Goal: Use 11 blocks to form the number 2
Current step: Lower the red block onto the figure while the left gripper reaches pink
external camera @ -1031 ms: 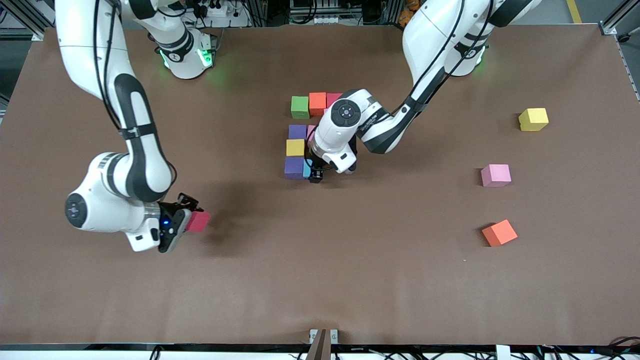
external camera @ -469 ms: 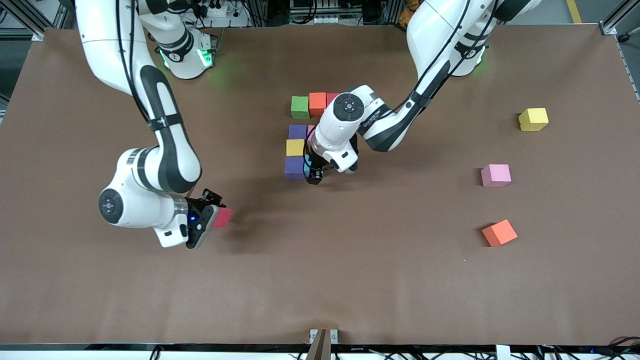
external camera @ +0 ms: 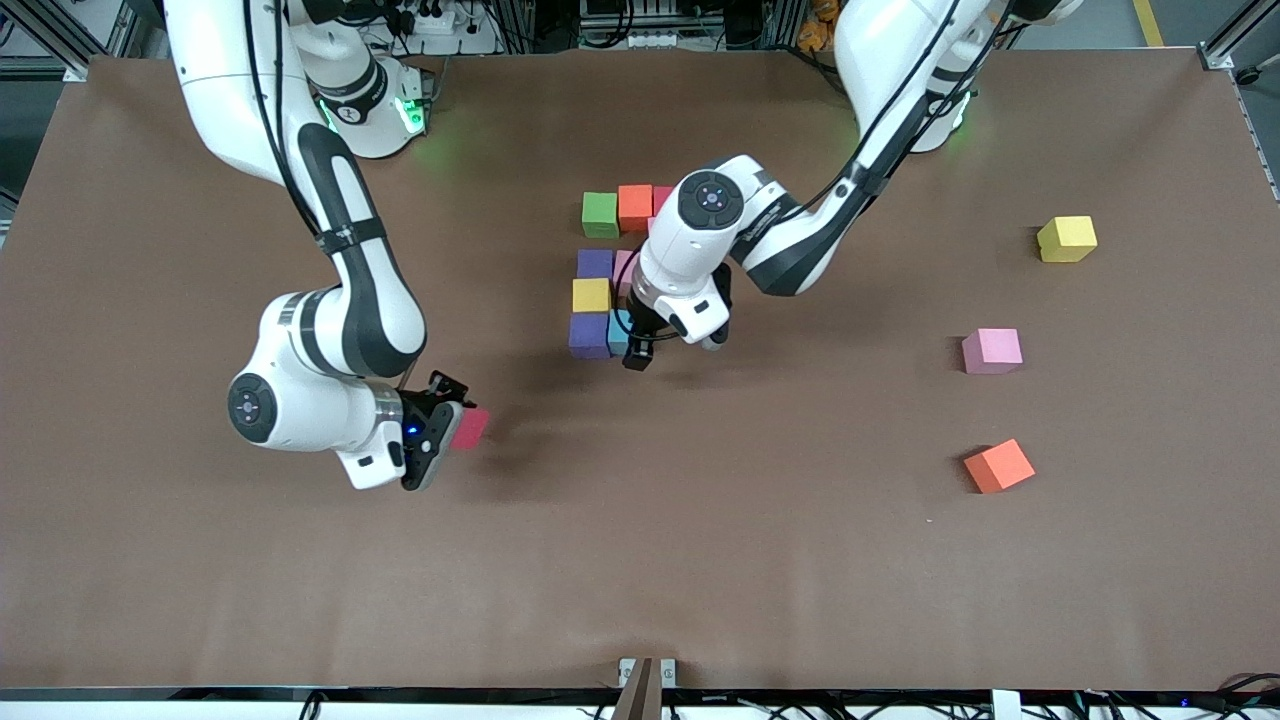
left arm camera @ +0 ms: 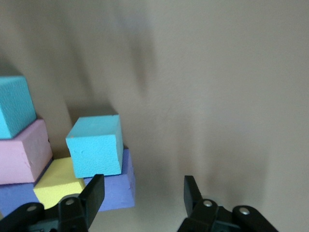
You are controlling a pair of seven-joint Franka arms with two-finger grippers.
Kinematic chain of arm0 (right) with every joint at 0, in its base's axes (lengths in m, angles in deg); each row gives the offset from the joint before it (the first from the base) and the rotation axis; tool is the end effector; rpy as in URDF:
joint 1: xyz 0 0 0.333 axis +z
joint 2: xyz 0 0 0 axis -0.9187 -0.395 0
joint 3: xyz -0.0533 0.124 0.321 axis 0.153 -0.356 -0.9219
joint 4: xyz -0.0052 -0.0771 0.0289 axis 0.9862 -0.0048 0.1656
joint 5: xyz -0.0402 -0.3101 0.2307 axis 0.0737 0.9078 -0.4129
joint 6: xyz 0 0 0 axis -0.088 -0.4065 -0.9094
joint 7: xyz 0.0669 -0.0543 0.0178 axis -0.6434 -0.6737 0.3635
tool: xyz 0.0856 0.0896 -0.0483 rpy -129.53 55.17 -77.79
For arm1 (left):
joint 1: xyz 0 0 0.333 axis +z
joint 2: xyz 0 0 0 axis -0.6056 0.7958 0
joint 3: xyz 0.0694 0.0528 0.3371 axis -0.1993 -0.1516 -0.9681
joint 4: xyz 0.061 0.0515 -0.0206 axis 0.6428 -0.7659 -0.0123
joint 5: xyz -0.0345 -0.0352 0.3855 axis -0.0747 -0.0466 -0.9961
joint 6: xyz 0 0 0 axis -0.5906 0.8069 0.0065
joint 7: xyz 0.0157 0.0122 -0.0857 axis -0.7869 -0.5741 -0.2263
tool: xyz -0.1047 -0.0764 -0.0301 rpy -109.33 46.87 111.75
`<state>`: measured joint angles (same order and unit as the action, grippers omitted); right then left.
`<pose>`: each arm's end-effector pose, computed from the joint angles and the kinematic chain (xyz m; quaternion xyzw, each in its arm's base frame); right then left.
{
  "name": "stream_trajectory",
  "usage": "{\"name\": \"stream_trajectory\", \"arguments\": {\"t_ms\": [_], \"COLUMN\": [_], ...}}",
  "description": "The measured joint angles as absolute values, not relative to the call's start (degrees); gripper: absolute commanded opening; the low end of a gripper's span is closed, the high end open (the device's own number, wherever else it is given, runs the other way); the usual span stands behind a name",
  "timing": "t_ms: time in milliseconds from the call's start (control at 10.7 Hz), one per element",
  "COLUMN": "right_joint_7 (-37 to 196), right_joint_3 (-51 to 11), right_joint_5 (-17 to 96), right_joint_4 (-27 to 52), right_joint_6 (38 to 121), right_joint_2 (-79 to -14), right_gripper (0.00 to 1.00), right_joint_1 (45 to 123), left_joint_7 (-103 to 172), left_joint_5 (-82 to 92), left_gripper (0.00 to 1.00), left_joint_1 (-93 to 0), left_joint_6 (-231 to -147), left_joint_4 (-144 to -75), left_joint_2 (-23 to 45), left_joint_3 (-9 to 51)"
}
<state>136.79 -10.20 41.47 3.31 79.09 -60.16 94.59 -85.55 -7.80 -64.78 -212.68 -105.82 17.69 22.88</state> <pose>0.6633 0.2264 0.2678 -0.8505 -0.4873 -0.0022 0.1979 0.5101 -0.5062 0.3204 0.7560 0.6397 -0.0566 0.1269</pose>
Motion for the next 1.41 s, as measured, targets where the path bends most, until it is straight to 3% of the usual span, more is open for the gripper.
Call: {"name": "stream_trajectory", "arguments": {"t_ms": [281,469,562,1031,1406], "right_joint_7": [136.15,134.33,134.01,133.30,127.61], "right_joint_3": [-10.62,-10.67,-10.69,-10.73,-12.09], "right_joint_5": [40.65,40.63,40.63,40.73,46.24], "right_joint_4": [2.58,2.14,2.02,-1.42,-6.04], "right_joint_6": [80.10,83.95,85.34,85.77,84.84], "right_joint_2": [-60.16,-60.18,-60.24,-60.92,-63.77], "right_gripper": [0.25,0.12,0.01,0.00,0.00], "right_joint_1": [99.10,104.09,106.44,112.57,117.68], "left_joint_7": [-76.23,-67.40,-62.10,-38.63,-21.62], "left_joint_5": [-7.84,-7.87,-7.87,-8.86,-16.67], "left_gripper": [0.75,0.75,0.75,0.76,0.76], "left_joint_1": [-62.14,-59.65,-57.87,-52.25,-50.77], "left_joint_6": [-207.66,-202.83,-199.75,-187.03,-180.78], "left_joint_4": [-105.71,-104.09,-102.19,-95.29,-94.72], "left_joint_2": [13.79,12.14,11.70,10.19,6.63], "left_joint_3": [22.80,22.73,22.68,22.61,22.57]}}
